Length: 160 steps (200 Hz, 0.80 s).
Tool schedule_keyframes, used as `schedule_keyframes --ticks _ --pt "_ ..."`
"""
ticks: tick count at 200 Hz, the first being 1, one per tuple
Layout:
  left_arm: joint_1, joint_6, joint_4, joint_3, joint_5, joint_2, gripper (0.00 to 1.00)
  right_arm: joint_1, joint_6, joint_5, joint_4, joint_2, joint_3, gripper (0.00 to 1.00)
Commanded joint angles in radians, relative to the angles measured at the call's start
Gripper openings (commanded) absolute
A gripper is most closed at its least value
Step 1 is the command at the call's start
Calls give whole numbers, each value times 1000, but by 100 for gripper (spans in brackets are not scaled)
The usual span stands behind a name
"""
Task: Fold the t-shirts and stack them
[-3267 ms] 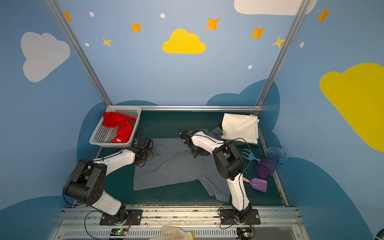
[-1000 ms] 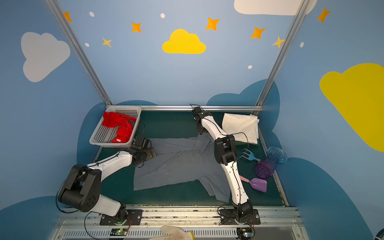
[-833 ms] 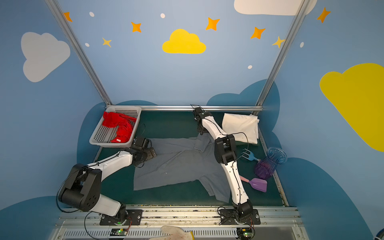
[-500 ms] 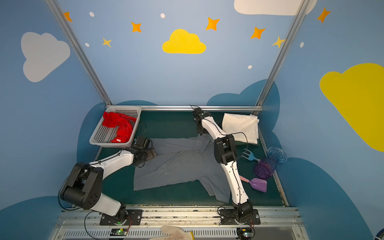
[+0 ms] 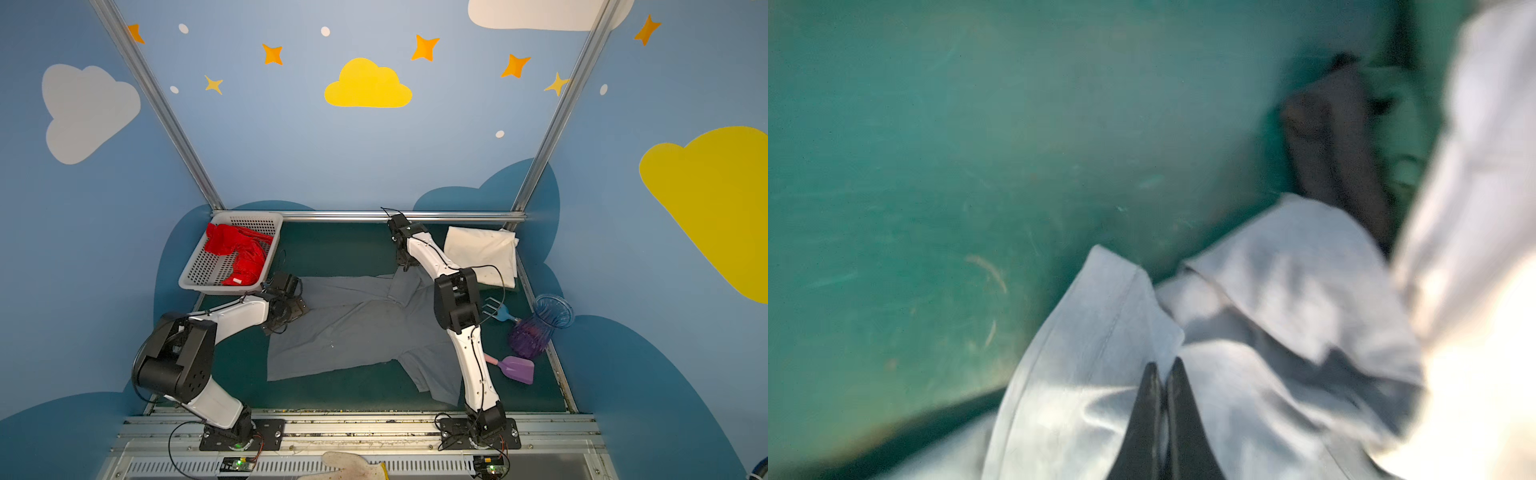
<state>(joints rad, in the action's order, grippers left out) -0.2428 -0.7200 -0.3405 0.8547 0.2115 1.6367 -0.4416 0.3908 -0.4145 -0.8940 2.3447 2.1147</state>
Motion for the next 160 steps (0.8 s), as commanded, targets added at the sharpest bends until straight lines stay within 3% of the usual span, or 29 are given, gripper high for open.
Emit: schedule_keyframes --ticks 1,70,105,160 --pt "20 -47 -30 7 -15 38 100 4 -57 2 174 -167 -149 0" --pt "31 -93 -53 -3 -3 62 100 32 -103 159 562 -472 -648 0" --pt "33 -96 -60 -1 2 59 100 55 -81 159 624 -585 -833 0" --pt "33 -101 -62 4 8 68 100 86 -21 103 592 -661 -986 0"
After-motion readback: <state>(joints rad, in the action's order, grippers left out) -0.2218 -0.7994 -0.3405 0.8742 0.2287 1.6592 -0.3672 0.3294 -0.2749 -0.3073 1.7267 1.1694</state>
